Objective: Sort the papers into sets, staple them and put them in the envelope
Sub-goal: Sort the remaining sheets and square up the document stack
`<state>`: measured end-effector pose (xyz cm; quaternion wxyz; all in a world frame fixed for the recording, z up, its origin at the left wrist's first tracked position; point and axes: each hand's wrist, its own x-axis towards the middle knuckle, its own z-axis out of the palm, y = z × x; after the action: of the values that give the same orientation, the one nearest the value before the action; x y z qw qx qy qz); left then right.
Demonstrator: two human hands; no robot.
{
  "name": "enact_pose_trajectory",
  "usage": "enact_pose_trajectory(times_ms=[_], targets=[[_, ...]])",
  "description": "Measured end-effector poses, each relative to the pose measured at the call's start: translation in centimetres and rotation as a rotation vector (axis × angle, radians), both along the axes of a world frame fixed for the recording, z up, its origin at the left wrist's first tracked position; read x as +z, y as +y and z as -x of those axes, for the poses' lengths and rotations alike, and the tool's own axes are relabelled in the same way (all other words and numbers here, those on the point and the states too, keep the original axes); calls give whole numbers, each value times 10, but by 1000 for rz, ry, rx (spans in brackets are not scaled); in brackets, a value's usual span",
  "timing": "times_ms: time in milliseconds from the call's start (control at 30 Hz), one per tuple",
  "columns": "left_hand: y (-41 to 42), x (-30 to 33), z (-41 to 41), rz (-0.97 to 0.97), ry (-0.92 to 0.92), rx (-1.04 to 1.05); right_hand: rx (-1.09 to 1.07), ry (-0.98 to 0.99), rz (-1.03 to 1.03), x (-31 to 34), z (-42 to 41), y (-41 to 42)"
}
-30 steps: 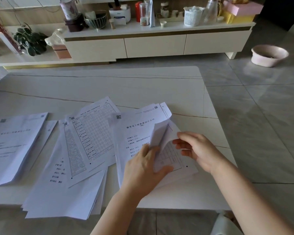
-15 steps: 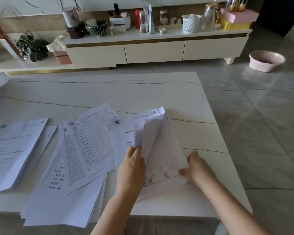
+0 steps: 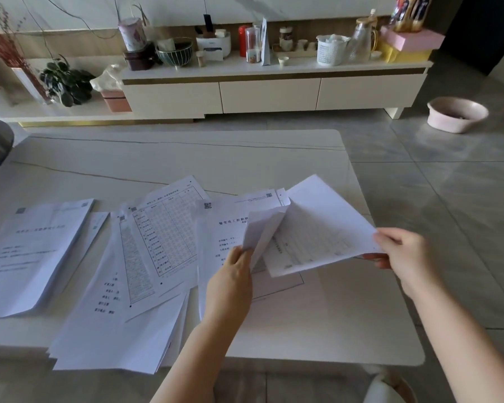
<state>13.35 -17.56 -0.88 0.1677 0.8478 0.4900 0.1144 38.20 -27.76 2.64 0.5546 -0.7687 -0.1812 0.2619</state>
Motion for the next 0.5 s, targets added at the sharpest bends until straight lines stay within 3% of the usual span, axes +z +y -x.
enact_pose_trajectory(times_ms=[167, 367, 500], targets=[[-4, 0, -3, 61, -53, -103, -215, -48, -137, 12, -19, -25], [-4, -8, -6, 164, -102, -191, -355, 236, -322, 5, -12, -48], [-6, -11, -5, 160, -137, -237, -333, 275, -345, 12, -15, -39]])
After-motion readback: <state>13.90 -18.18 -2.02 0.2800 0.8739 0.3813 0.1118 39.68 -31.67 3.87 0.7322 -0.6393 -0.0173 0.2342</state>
